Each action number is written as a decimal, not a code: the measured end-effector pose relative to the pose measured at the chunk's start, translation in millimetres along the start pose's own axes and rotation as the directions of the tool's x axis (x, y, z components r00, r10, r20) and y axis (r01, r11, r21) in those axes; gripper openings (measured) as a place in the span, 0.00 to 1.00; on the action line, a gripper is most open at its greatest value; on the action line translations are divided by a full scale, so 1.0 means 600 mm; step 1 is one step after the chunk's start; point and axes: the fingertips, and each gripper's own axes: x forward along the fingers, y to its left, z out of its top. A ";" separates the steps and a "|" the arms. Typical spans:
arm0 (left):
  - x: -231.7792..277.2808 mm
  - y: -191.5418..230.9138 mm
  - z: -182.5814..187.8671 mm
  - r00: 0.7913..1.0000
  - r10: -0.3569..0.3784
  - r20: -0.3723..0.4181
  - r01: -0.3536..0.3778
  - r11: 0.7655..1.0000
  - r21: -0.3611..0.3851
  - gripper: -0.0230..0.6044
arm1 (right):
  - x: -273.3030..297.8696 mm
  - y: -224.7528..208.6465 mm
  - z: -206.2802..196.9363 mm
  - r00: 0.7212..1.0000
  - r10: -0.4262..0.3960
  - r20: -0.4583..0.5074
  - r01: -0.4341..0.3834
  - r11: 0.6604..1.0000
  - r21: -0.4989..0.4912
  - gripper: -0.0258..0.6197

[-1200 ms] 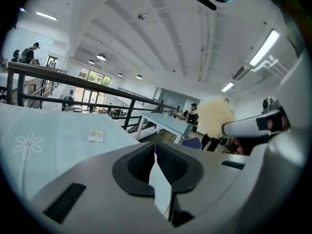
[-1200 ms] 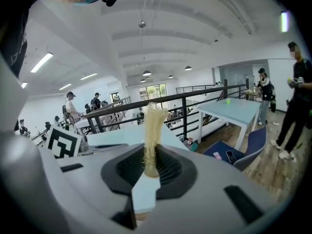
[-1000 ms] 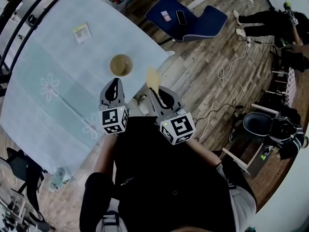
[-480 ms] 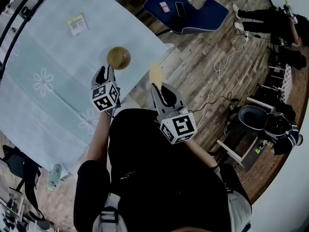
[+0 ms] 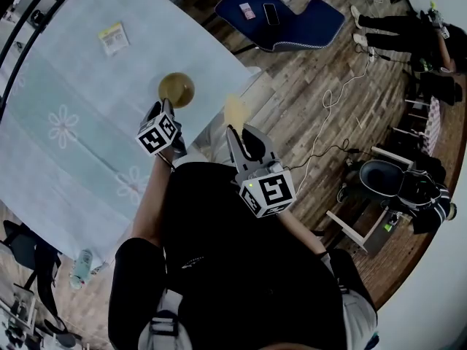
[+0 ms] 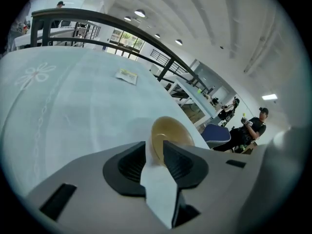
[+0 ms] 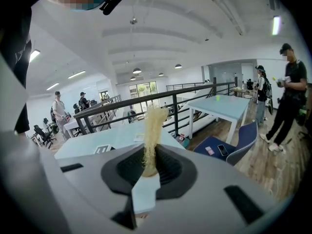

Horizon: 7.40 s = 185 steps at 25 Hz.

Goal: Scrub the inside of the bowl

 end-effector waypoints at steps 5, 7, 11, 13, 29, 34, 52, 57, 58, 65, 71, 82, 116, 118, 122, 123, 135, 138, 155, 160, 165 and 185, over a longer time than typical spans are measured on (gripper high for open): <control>0.018 0.004 -0.010 0.999 0.015 -0.044 -0.014 1.000 0.016 0.22 | 0.006 0.001 -0.001 1.000 -0.004 0.005 0.004 1.000 0.025 0.12; 0.025 0.005 -0.015 0.998 0.015 -0.059 -0.013 0.999 0.033 0.22 | 0.008 0.003 -0.003 1.000 -0.001 0.005 0.001 0.999 0.032 0.12; 0.034 0.002 -0.013 0.996 0.015 -0.084 -0.008 0.997 0.078 0.12 | 0.014 0.008 -0.007 1.000 0.013 -0.004 -0.013 1.000 0.017 0.12; 0.032 -0.008 -0.010 0.996 0.001 -0.093 0.010 0.993 0.119 0.08 | 0.012 0.005 -0.007 1.000 0.009 -0.004 -0.009 1.000 0.026 0.12; -0.124 -0.165 0.076 0.978 -0.189 0.084 0.145 0.916 0.375 0.08 | -0.007 0.009 -0.016 1.000 0.010 0.002 -0.010 1.000 -0.008 0.12; -0.196 -0.227 0.151 0.948 -0.223 0.227 0.112 0.902 0.418 0.08 | -0.020 0.016 0.019 0.998 0.049 0.042 -0.049 0.999 0.015 0.12; -0.326 -0.332 0.179 0.838 -0.378 0.394 0.145 0.850 0.506 0.08 | -0.037 0.056 0.025 0.958 0.275 0.082 -0.257 0.693 0.674 0.12; -0.334 -0.351 0.171 0.828 -0.418 0.375 0.159 0.815 0.558 0.08 | -0.035 0.040 0.024 0.959 0.259 0.113 -0.252 0.602 0.758 0.12; -0.335 -0.353 0.168 0.828 -0.427 0.364 0.164 0.805 0.570 0.08 | -0.034 0.038 0.027 0.957 0.261 0.126 -0.261 0.588 0.766 0.12; -0.328 -0.365 0.151 0.839 -0.451 0.304 0.188 0.765 0.616 0.08 | -0.024 0.004 0.030 0.973 0.214 0.091 -0.209 0.636 0.743 0.12; -0.326 -0.367 0.145 0.843 -0.465 0.270 0.210 0.747 0.631 0.08 | -0.021 0.008 0.060 0.984 0.169 0.063 -0.180 0.881 0.438 0.12; -0.309 -0.387 0.131 0.858 -0.469 0.208 0.211 0.693 0.690 0.08 | -0.013 0.027 0.050 0.980 0.193 -0.055 -0.189 0.980 0.056 0.12; -0.273 -0.322 0.108 0.922 -0.367 0.126 0.249 0.809 0.532 0.08 | 0.024 0.060 -0.041 0.924 0.171 -0.342 -0.220 0.969 -0.109 0.12; -0.270 -0.321 0.110 0.922 -0.367 0.127 0.250 0.812 0.528 0.08 | 0.025 0.063 -0.034 0.918 0.239 -0.316 -0.249 0.969 0.010 0.12; -0.268 -0.322 0.114 0.921 -0.369 0.126 0.252 0.809 0.531 0.08 | 0.021 0.069 -0.020 0.902 0.341 -0.263 -0.296 0.934 0.199 0.12; -0.266 -0.321 0.114 0.921 -0.369 0.125 0.252 0.809 0.531 0.08 | 0.019 0.070 -0.018 0.897 0.364 -0.249 -0.305 0.920 0.245 0.12; -0.251 -0.299 0.127 0.933 -0.337 0.128 0.218 0.810 0.544 0.07 | -0.006 0.055 0.001 0.919 0.182 -0.350 -0.245 0.959 -0.146 0.12; -0.253 -0.303 0.120 0.934 -0.338 0.116 0.221 0.800 0.558 0.07 | -0.002 0.038 -0.001 0.915 0.014 -0.403 -0.202 0.881 -0.427 0.12; -0.244 -0.307 0.090 0.937 -0.347 0.050 0.263 0.789 0.555 0.08 | 0.024 -0.002 -0.060 0.873 -0.106 -0.475 -0.210 0.799 -0.564 0.12; -0.237 -0.304 0.074 0.942 -0.334 0.026 0.272 0.810 0.520 0.08 | 0.023 0.020 -0.089 0.866 0.111 -0.487 -0.238 0.949 -0.207 0.12; -0.234 -0.303 0.066 0.943 -0.332 0.018 0.282 0.825 0.490 0.08 | 0.030 0.037 -0.095 0.877 0.223 -0.426 -0.237 0.971 0.021 0.12; -0.160 -0.233 0.083 0.975 -0.220 0.031 0.190 0.895 0.403 0.08 | 0.019 0.058 -0.046 0.896 0.379 -0.232 -0.327 0.916 0.234 0.12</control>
